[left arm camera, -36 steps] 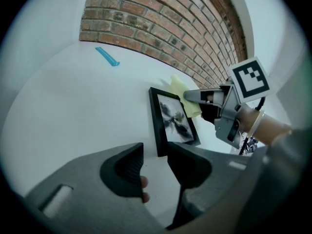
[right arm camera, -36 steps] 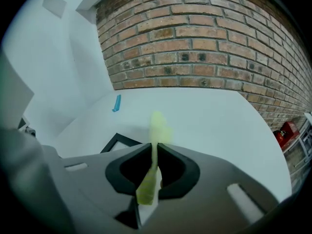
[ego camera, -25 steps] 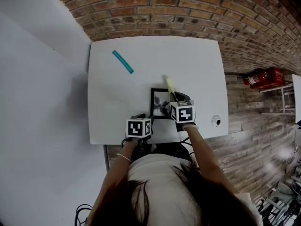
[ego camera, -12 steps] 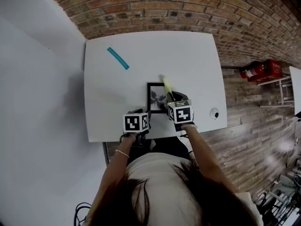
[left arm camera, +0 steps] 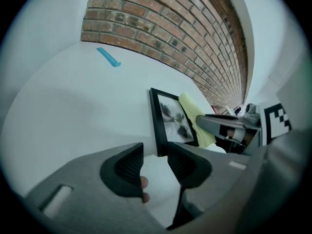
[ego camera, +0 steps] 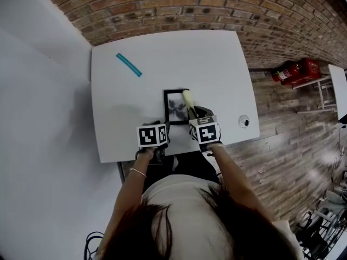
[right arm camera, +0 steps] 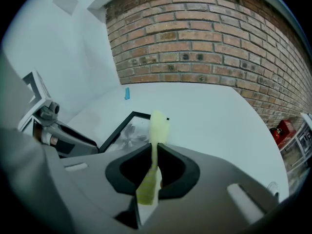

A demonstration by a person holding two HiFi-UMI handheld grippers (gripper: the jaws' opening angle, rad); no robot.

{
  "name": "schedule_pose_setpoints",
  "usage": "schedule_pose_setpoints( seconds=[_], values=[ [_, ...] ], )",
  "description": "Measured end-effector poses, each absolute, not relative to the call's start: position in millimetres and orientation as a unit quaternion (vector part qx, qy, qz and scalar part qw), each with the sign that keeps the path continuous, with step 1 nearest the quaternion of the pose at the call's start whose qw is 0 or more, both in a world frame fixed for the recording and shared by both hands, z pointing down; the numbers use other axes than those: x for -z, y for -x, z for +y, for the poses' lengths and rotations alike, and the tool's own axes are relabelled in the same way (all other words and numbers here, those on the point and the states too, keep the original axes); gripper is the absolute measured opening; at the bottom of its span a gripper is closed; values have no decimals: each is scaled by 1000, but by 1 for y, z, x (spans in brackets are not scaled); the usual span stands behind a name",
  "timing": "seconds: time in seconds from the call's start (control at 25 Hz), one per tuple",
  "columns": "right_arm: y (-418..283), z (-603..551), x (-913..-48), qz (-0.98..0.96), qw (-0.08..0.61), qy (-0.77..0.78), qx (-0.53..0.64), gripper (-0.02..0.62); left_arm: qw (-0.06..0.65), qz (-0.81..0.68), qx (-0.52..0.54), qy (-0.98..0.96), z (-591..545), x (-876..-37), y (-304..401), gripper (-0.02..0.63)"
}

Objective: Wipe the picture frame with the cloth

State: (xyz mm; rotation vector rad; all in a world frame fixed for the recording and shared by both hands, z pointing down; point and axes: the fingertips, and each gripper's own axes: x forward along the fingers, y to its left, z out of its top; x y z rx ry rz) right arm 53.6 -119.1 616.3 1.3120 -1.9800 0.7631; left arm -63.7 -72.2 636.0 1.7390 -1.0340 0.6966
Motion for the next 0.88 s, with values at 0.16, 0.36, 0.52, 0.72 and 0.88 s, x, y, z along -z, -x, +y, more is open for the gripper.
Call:
schedule_pose_setpoints(
  seconds=[0.16, 0.36, 0.52, 0.72, 0.88],
  values=[
    [-54, -109, -617, -751, 319, -500, -290, 37, 479, -425, -284, -713, -73, -636, 64, 160],
    [-53, -97, -618, -750, 317, -502, -291, 37, 477, -427, -283, -714, -73, -637, 64, 160],
    [-53, -88, -618, -750, 317, -502, -292, 37, 477, -428, -282, -714, -73, -637, 65, 160],
    [-52, -78, -618, -750, 318, -502, -290, 37, 476, -430, -280, -714, -73, -637, 65, 159],
    [-52, -69, -619, -748, 319, -504, -290, 37, 476, -429, -280, -715, -72, -637, 65, 160]
  ],
)
